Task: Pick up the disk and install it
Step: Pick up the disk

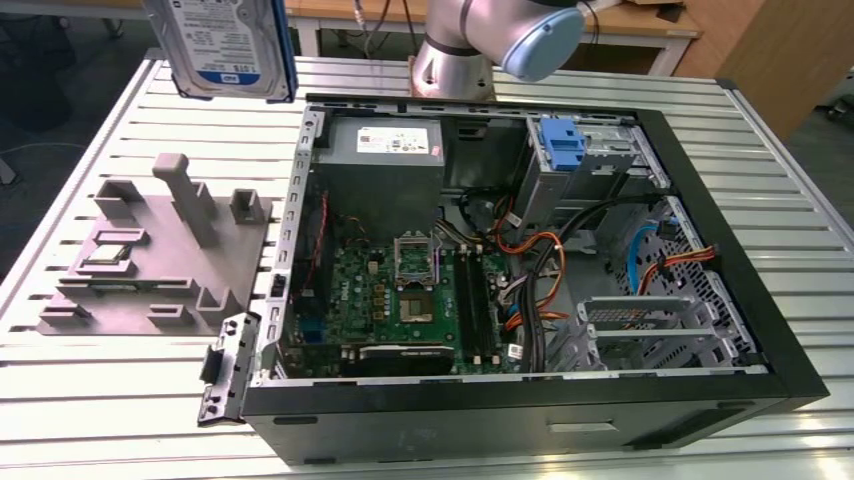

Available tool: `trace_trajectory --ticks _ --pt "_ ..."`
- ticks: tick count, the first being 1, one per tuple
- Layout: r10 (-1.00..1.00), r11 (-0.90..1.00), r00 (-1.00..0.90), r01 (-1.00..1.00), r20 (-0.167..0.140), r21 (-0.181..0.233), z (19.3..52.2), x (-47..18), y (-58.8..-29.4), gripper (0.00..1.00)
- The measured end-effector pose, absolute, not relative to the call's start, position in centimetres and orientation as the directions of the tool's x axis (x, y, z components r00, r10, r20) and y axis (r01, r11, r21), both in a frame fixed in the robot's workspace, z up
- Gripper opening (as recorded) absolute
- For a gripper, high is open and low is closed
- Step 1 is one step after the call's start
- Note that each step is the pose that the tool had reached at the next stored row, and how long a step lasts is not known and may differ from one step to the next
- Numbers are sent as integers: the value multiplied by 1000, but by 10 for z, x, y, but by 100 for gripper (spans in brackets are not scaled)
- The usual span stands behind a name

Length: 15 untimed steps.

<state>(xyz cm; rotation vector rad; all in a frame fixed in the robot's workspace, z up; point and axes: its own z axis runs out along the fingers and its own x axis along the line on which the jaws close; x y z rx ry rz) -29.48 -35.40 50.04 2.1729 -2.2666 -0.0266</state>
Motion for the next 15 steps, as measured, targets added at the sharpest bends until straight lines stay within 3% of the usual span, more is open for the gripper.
trace_trajectory --ticks 15 --pt "-999 42 -42 -999 -9 13 500 -287 -363 36"
